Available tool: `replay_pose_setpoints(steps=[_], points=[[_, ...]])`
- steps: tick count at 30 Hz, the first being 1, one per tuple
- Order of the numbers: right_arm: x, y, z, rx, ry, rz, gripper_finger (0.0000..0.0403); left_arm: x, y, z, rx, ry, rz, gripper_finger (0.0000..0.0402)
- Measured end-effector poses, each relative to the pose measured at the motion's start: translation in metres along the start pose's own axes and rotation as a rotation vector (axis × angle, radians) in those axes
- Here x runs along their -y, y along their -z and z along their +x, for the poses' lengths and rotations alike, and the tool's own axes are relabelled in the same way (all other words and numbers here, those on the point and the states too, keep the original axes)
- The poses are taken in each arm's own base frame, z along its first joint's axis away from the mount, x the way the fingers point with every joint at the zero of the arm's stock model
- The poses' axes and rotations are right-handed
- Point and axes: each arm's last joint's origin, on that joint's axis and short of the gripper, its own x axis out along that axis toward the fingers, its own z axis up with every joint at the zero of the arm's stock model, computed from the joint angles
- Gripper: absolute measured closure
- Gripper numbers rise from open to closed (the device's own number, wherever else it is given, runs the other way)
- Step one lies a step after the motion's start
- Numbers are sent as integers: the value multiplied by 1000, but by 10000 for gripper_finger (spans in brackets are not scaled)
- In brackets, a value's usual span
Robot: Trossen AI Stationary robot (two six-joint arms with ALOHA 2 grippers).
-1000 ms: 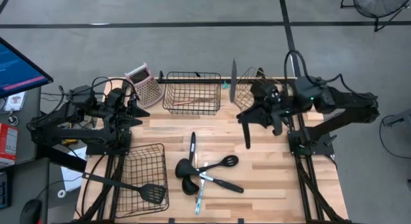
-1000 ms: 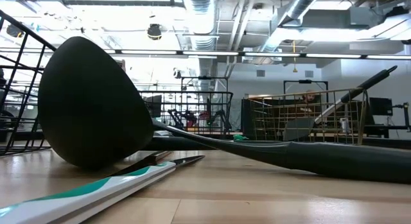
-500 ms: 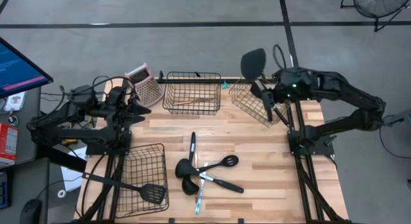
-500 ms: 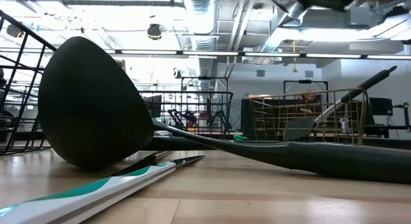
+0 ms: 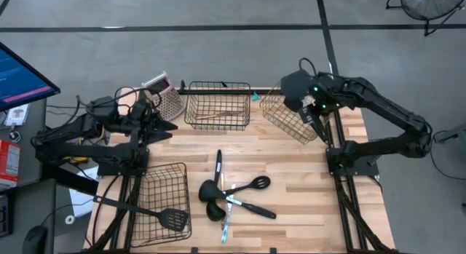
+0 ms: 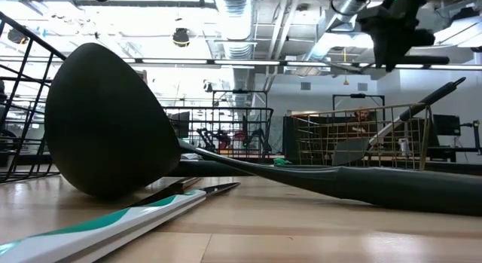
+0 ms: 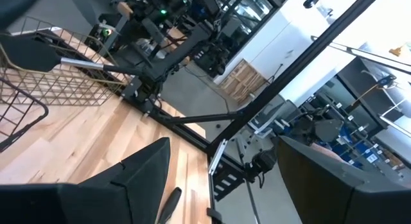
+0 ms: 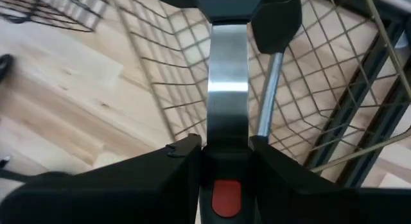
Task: Pick & Place Kitchen Items
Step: Put the black spatula into the brown wire basket
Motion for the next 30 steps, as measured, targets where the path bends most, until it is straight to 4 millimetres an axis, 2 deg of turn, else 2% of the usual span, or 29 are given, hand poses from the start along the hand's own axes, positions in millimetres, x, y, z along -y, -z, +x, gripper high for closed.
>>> replay_pose_setpoints(steps=[4,10,16,24,26,30], points=[[7,-5,15,-21,-45,-13,306,-2,0,4,-12,-10,-5,133],[16,-21,37,-81,8,-35,306,-3,1,7,-20,-17,-22,133],[25,-39,66,-198,59,-50,306,-3,0,7,-15,-23,-38,133],[32,-46,88,-321,98,-64,305,-4,1,9,-20,-28,-60,133],[32,-47,91,-330,104,-67,283,-4,1,9,-21,-29,-61,133],[32,-49,95,-321,135,-75,214,-3,1,9,-34,-14,-62,133]])
